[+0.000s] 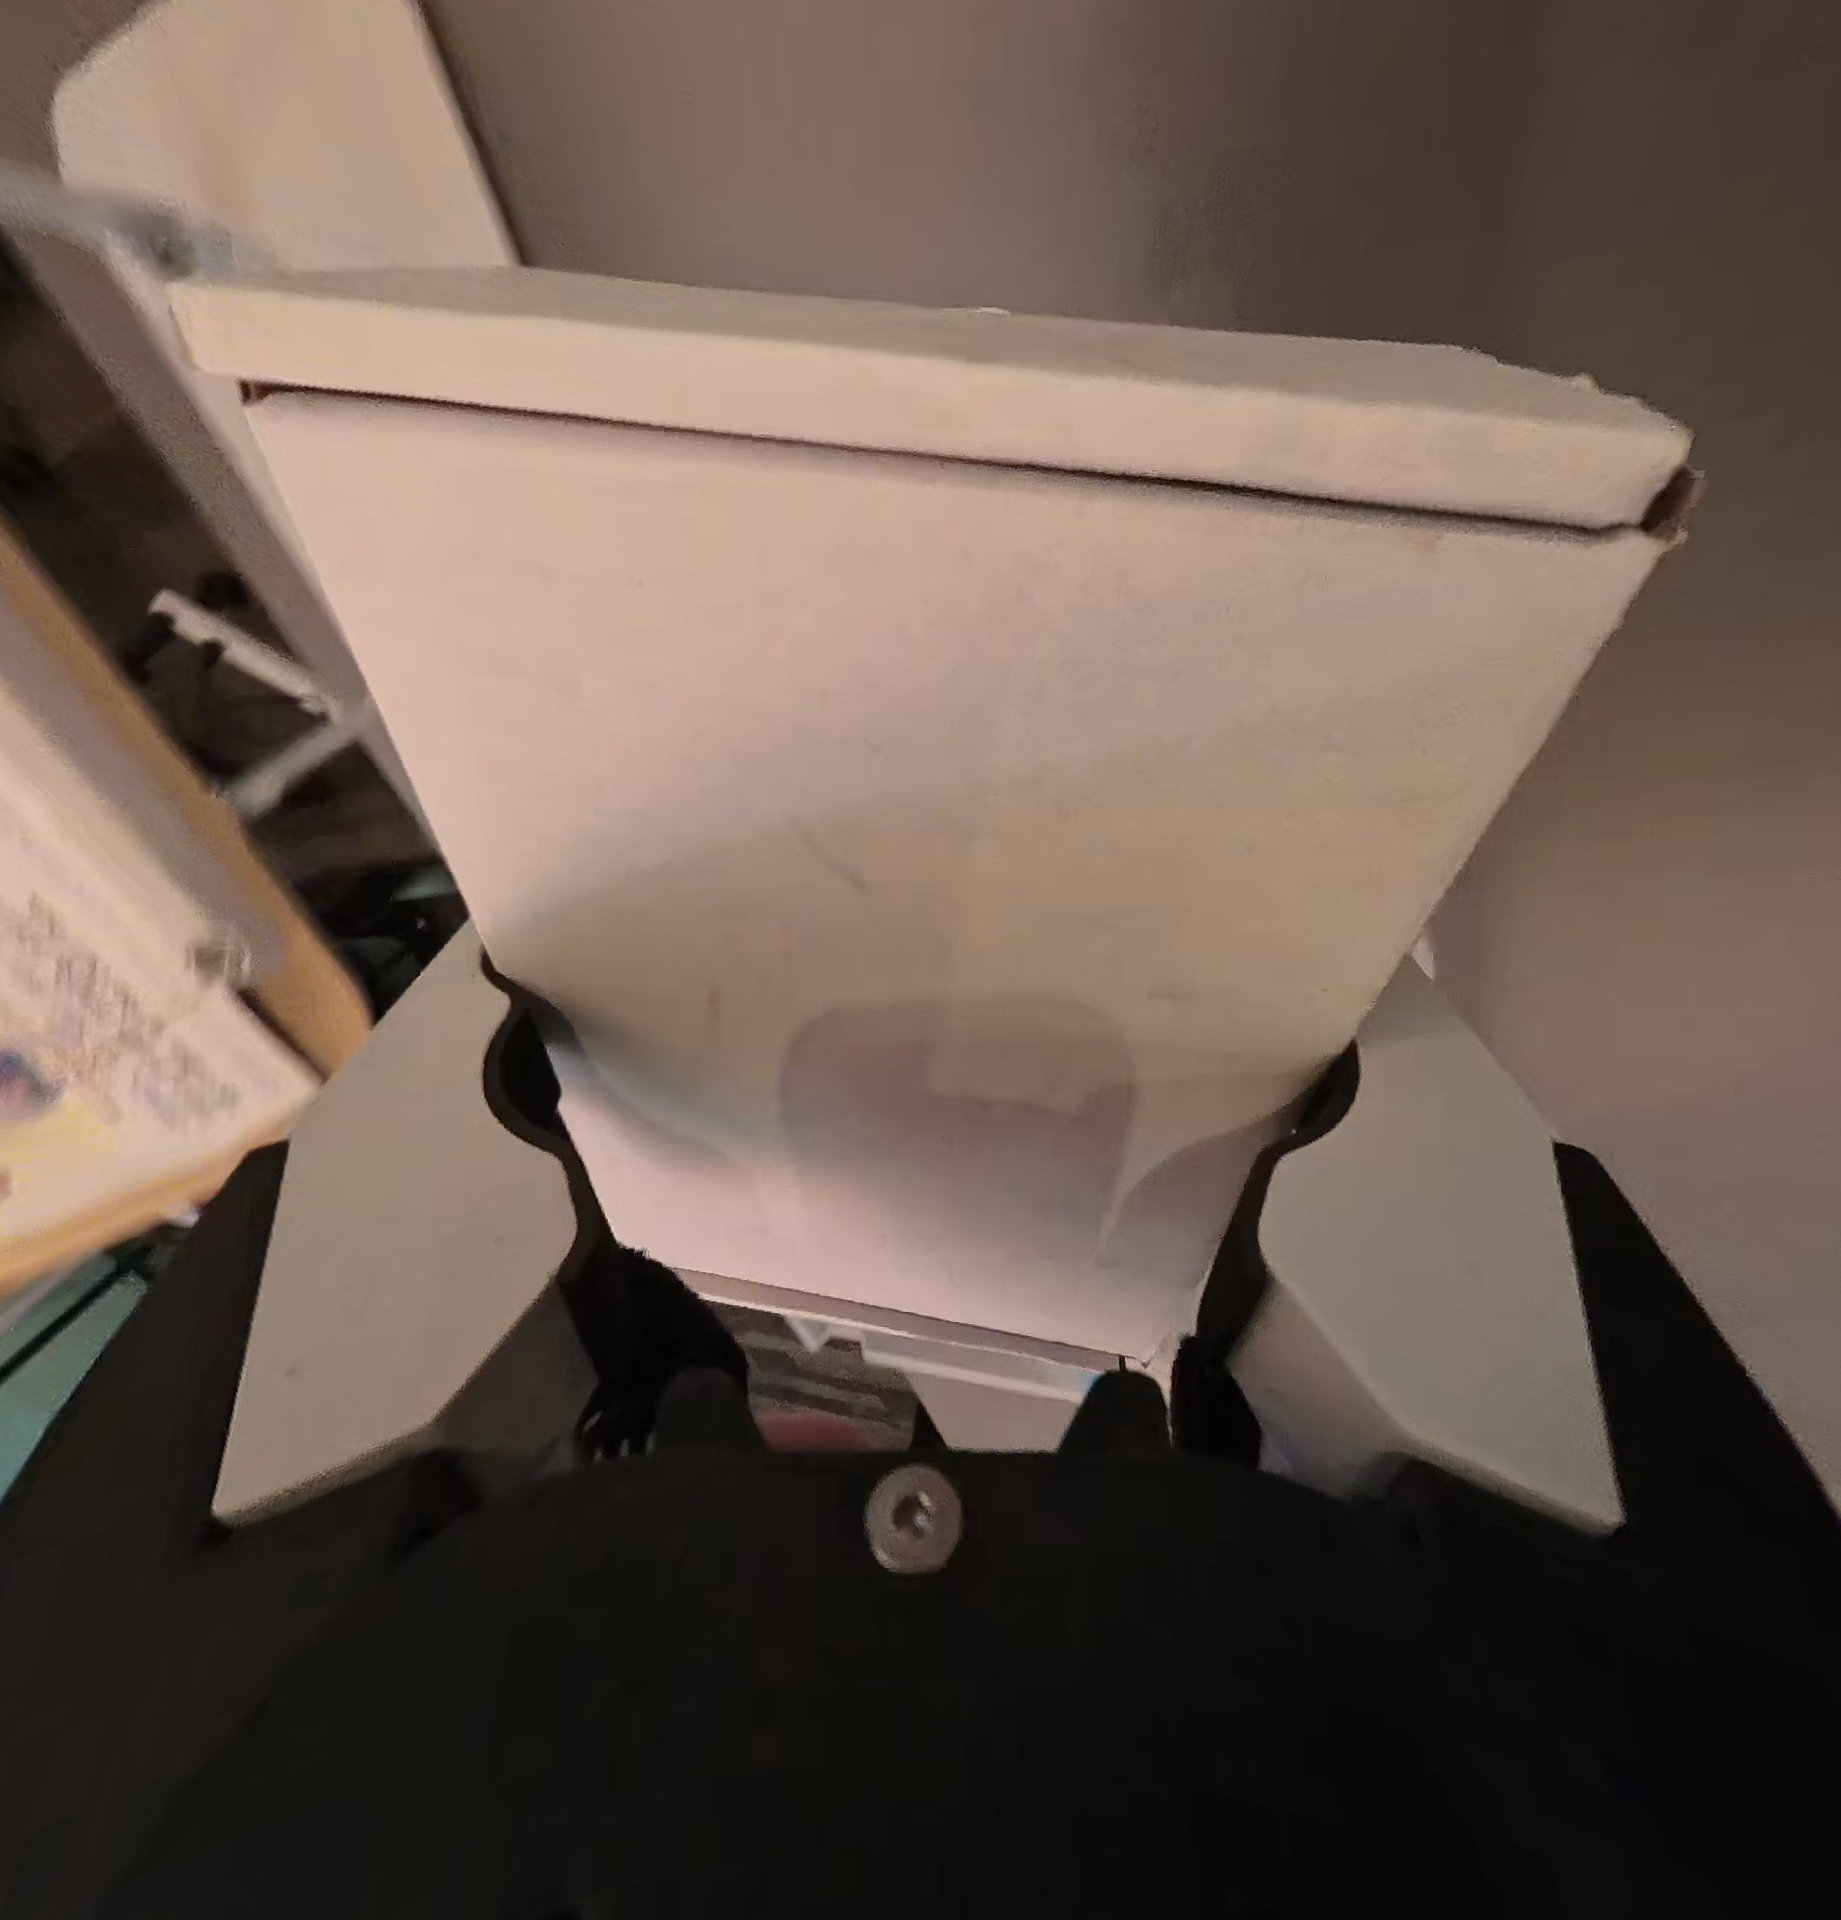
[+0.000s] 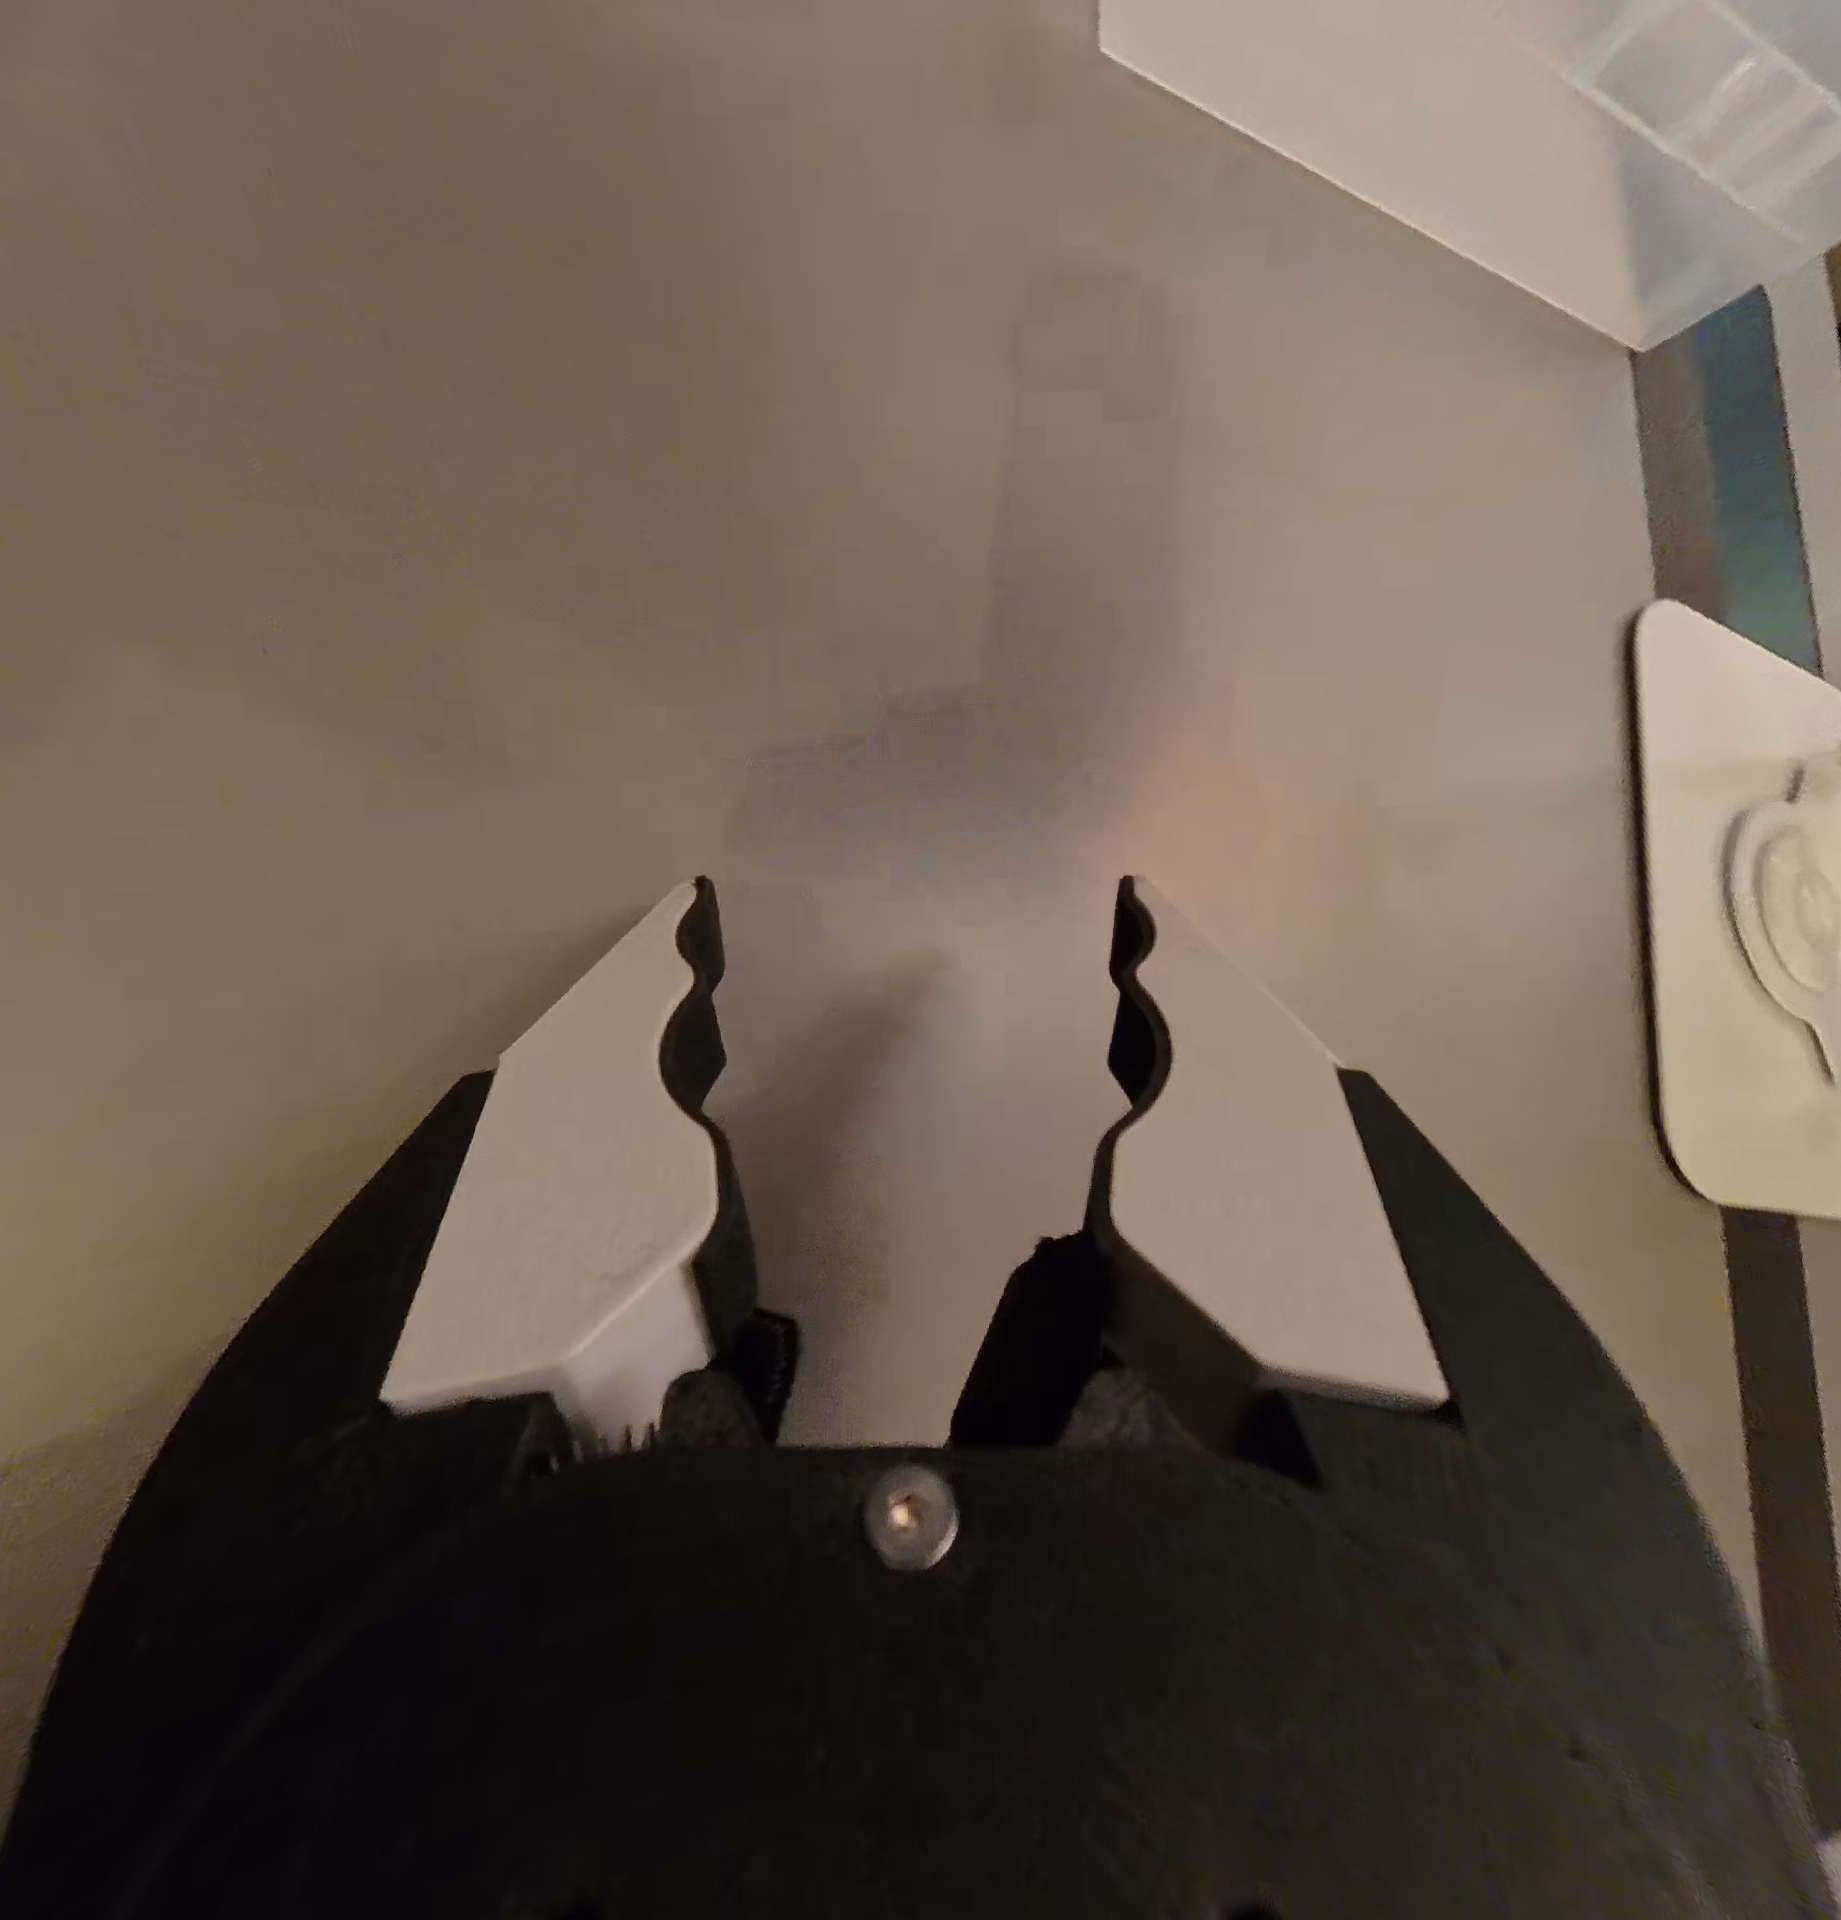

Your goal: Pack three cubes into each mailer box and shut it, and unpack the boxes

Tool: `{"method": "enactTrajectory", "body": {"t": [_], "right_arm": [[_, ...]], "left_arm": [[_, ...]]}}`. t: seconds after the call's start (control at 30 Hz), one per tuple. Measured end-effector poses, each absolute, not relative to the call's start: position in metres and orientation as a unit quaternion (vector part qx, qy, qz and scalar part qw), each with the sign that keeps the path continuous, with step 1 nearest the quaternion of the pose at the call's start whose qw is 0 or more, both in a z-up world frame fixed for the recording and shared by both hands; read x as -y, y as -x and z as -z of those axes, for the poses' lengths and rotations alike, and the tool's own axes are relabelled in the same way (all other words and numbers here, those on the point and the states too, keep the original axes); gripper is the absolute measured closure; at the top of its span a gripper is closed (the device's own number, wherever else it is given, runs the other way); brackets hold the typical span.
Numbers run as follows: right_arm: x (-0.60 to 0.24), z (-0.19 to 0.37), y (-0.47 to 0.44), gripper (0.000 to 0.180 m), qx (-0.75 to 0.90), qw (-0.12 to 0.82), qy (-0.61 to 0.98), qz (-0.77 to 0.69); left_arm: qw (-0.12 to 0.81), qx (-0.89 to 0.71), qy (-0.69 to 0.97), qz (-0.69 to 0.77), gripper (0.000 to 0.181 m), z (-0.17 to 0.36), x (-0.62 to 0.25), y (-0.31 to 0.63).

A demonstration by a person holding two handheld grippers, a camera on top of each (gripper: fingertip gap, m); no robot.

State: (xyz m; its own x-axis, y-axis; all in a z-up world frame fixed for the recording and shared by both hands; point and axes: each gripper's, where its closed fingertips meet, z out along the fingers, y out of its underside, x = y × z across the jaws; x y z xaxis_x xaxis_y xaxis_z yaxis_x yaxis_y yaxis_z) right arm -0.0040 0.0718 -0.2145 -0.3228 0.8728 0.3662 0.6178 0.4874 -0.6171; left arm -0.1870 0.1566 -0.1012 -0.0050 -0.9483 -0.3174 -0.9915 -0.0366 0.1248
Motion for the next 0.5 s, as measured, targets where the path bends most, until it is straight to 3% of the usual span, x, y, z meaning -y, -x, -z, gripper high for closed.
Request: {"method": "enactTrajectory", "body": {"t": [0.33, 0.5], "right_arm": [[-0.128, 0.227, -0.067, 0.103, 0.758, 0.323, 0.553, -0.123], [-0.129, 0.226, -0.071, 0.102, 0.756, 0.323, 0.554, -0.129]], "left_arm": [[-0.017, -0.668, 0.737, -0.101, 0.039, 0.227, -0.137, 0.079], [0.005, -0.623, 0.779, -0.072, 0.038, 0.250, -0.122, 0.057]]}}
